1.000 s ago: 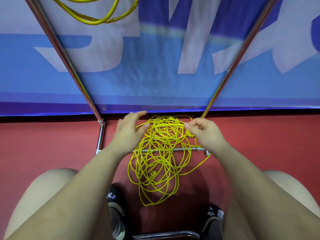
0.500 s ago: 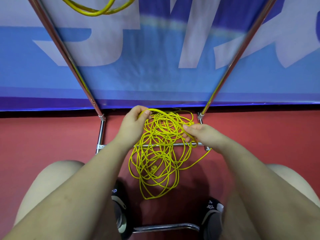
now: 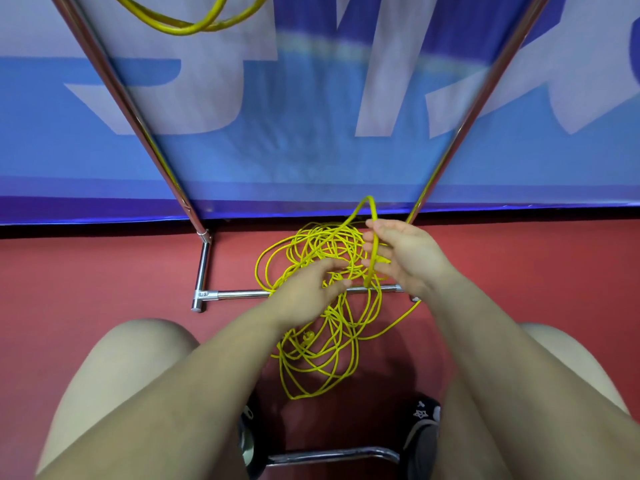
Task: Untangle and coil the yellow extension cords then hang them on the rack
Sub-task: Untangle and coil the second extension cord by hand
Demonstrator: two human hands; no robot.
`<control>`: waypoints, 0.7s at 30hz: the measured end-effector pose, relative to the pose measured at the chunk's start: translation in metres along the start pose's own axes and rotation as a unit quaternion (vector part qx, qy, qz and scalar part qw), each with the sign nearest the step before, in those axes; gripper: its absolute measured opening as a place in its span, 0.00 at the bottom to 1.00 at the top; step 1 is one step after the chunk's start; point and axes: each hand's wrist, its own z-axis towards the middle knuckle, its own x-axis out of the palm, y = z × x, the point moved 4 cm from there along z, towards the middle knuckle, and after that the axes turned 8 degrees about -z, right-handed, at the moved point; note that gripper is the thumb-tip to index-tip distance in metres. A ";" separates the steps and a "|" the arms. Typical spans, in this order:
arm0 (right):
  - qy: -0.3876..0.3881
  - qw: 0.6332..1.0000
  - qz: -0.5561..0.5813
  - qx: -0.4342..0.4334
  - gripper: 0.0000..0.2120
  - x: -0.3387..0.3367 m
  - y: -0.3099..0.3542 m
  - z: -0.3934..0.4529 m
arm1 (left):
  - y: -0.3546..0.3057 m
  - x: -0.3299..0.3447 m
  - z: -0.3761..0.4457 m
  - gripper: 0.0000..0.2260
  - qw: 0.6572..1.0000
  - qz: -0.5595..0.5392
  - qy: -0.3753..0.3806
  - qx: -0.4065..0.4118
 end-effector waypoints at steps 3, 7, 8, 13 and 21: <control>0.000 0.993 0.118 0.031 0.05 0.001 0.004 0.002 | 0.005 0.010 0.007 0.19 0.999 0.012 0.045 -0.006; -0.005 0.979 0.196 0.056 0.04 0.003 0.001 0.005 | 0.005 0.013 0.015 0.13 0.999 -0.033 0.024 0.010; -0.003 0.977 0.207 0.055 0.04 0.003 0.001 0.006 | 0.002 0.012 0.015 0.10 0.999 -0.035 0.015 0.017; 0.030 0.991 0.128 0.001 0.06 0.000 0.004 0.012 | -0.005 -0.002 0.019 0.06 0.996 -0.047 -0.059 0.050; 0.089 0.849 -0.503 -0.137 0.21 0.010 -0.037 0.015 | -0.016 -0.035 0.020 0.11 0.925 -0.339 -0.170 -0.014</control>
